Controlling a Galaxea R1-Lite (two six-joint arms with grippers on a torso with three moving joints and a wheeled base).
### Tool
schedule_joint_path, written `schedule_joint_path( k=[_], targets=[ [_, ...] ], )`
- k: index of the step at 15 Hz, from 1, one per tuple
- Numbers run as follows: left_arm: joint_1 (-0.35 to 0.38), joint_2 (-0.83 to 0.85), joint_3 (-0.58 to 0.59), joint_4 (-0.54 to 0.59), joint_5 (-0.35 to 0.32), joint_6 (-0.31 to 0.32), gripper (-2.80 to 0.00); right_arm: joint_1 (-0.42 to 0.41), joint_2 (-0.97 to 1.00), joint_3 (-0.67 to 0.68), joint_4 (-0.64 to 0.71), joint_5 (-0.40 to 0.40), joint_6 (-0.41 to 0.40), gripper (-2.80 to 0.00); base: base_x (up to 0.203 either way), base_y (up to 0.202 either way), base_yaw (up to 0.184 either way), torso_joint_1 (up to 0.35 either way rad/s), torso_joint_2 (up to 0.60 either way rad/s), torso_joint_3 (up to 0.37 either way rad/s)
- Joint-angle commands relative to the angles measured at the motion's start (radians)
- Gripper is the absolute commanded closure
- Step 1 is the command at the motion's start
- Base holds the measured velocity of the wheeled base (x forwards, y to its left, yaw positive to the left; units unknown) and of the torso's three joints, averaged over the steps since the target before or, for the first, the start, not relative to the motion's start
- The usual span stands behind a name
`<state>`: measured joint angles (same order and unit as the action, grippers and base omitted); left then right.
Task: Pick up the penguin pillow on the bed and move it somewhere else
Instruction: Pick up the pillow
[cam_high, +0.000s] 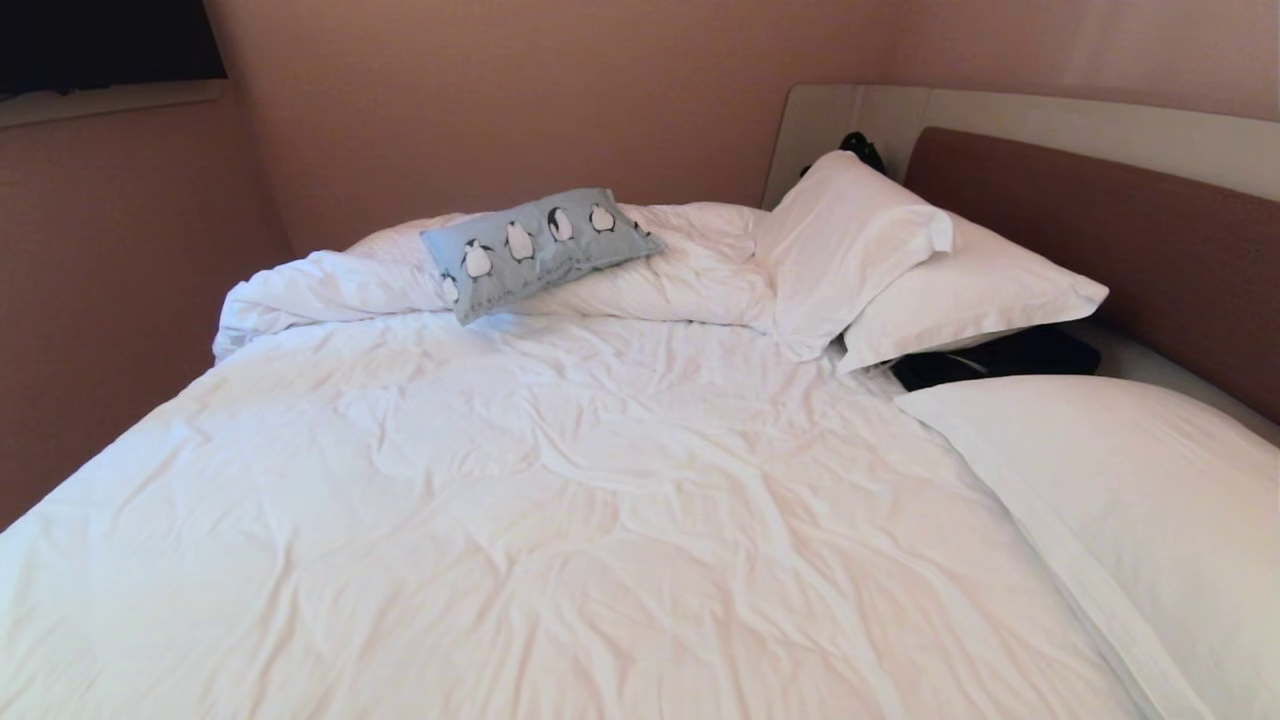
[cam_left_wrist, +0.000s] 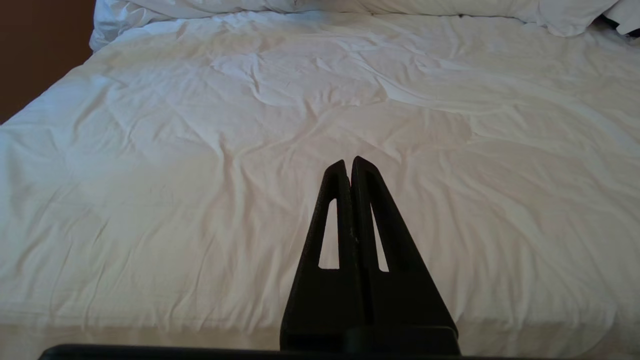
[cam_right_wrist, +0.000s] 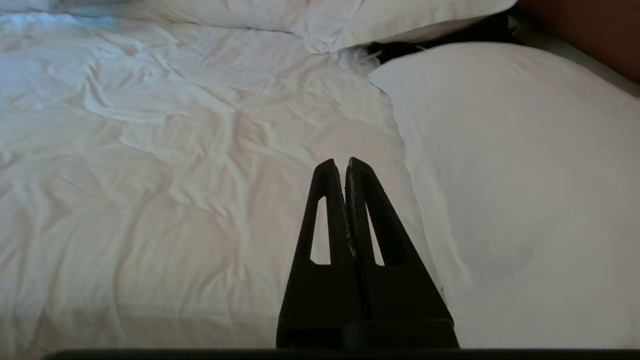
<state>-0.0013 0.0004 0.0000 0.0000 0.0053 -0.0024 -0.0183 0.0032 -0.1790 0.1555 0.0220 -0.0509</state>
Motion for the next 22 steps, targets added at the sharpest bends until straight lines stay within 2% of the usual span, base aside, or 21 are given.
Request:
schedule_joint_path(
  k=[1,3,10,12,14,22],
  targets=[
    [0.0,0.0,0.002,0.0,0.001,-0.001,0.0,0.0,-0.002,0.035,-0.016,-0.007,-0.002,0.0,0.0,0.0,0.0,0.0,0.0,0.0],
    [0.0,0.0,0.002,0.0,0.001,0.0,0.0,0.0,-0.002,0.067,-0.016,-0.007,-0.032,0.0,0.0,0.0,0.0,0.0,0.0,0.0],
    [0.0,0.0,0.0,0.0,0.001,-0.001,0.0,0.0,-0.002,0.122,-0.016,-0.005,-0.05,0.0,0.0,0.0,0.0,0.0,0.0,0.0],
    [0.0,0.0,0.001,0.0,0.001,0.0,0.0,0.0,-0.003,0.125,-0.015,-0.01,-0.027,0.0,0.0,0.0,0.0,0.0,0.0,0.0],
    [0.0,0.0,0.001,0.0,0.001,0.001,0.0,0.0,-0.003,0.131,-0.036,-0.016,0.035,0.0,0.0,0.0,0.0,0.0,0.0,0.0],
    [0.0,0.0,0.002,0.0,0.001,-0.001,0.0,0.0,-0.003,0.138,-0.05,-0.019,0.039,0.0,0.0,0.0,0.0,0.0,0.0,0.0]
  ],
)
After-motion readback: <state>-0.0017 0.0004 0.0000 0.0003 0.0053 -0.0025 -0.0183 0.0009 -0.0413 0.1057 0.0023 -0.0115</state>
